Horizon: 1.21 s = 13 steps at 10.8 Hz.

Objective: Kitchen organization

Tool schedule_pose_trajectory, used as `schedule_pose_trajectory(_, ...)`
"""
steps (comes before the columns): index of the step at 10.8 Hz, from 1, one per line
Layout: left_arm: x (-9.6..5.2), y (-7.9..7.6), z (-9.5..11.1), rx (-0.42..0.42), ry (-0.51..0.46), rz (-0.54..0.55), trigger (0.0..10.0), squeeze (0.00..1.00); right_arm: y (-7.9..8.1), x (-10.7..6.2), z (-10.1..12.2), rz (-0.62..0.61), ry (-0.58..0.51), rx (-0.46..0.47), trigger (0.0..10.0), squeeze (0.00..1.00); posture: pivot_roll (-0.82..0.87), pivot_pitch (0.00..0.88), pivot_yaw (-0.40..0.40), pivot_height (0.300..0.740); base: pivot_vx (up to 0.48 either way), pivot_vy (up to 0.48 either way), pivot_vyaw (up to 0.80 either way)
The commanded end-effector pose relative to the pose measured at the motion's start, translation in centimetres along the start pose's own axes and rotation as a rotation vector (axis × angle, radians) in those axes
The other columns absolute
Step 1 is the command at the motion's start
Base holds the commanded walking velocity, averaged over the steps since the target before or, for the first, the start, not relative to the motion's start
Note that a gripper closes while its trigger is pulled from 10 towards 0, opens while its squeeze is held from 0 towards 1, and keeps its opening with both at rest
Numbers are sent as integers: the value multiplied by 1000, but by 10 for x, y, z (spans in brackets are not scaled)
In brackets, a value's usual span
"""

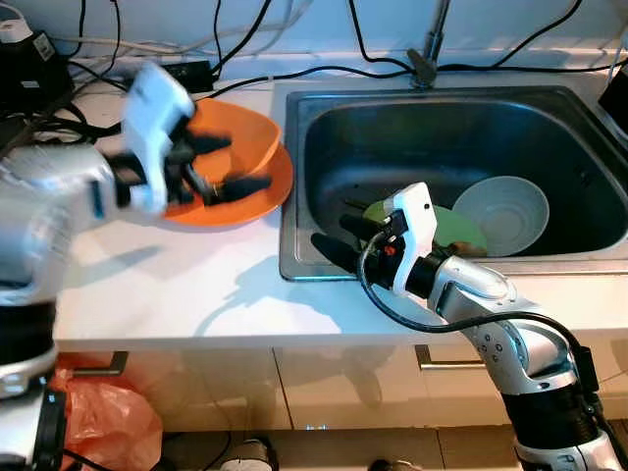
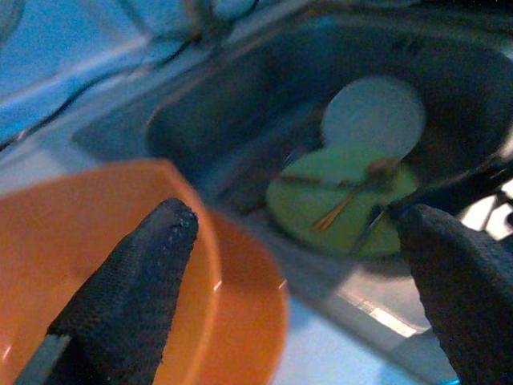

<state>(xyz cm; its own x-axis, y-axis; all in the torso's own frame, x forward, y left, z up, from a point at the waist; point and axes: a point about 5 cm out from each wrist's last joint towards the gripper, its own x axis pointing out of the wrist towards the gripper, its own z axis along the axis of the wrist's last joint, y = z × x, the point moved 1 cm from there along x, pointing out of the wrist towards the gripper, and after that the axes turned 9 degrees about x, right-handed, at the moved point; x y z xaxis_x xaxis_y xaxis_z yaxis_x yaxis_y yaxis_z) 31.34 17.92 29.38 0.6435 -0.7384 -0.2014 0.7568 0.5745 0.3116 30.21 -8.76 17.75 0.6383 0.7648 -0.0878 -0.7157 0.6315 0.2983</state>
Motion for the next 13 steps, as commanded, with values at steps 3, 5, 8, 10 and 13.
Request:
schedule_pose_trajectory(3, -6, 20, 3, 106, 11, 94, 10000, 0, 0, 6, 6, 14, -24, -17, 10000, 0, 127, 74, 40, 740, 0, 0, 0)
schedule_pose_trajectory(5, 2, 40, -34, 168, 160, 217, 10000, 0, 1, 8, 10, 21, -41, -13, 10000, 0, 123, 70, 42, 740, 0, 0, 0)
schedule_pose_trajectory(8, 1, 72, -46, 109, 133, 522, 10000, 0, 3, 5, 10, 21, -48, 2, 10000, 0, 105, 72, 47, 740, 0, 0, 0)
schedule_pose_trajectory(10, -12, 90, -48, 88, 122, 688, 10000, 0, 2, 4, 8, 17, -46, 3, 10000, 0, 104, 76, 46, 740, 0, 0, 0)
schedule_pose_trajectory(13, -29, 111, -67, -108, 152, 897, 10000, 0, 3, 5, 7, 15, -43, 3, 10000, 0, 105, 81, 48, 740, 0, 0, 0)
